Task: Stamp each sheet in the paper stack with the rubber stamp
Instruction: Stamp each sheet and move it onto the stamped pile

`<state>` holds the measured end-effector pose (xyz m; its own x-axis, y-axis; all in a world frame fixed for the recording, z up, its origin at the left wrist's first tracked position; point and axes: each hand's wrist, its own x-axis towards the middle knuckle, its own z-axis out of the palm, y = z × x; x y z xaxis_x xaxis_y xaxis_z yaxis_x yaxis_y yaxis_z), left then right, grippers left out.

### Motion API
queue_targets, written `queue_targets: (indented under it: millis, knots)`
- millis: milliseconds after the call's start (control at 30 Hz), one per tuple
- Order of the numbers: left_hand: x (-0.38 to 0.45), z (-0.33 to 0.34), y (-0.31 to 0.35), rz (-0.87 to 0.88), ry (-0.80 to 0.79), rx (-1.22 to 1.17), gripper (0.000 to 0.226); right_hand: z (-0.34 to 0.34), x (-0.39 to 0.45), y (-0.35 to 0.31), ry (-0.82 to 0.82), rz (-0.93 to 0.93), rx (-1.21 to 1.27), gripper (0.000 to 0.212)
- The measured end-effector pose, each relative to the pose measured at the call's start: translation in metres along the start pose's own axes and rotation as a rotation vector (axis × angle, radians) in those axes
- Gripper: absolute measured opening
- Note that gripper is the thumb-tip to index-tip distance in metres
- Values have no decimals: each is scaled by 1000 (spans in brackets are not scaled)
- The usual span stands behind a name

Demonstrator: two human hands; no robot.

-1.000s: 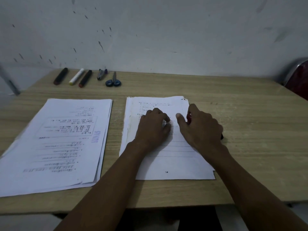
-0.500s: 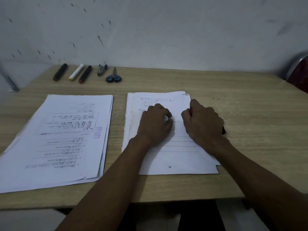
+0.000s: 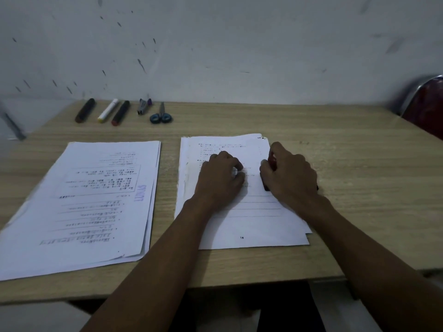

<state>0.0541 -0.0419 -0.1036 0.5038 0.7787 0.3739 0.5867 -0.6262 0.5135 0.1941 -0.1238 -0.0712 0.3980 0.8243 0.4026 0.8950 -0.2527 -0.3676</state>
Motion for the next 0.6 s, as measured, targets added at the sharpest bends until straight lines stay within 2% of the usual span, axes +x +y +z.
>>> queue_targets:
  millis: [100,200,300,367,600]
  knots:
    - [0,0,0,-7,-13,-7,15,-9,5,10,-19,41,222,17]
    - [0,0,-1,-12,-19,-19,15,-22,13,25,102,154,376,22]
    - [1,-1,-2,-14,-23,-21,15,-36,24,46,198,274,299,32]
    - [1,-1,-2,-16,-18,-20,14,-41,26,57,196,299,246,32]
    - [3,0,-3,-33,-24,-57,27,-37,14,62,123,232,133,31]
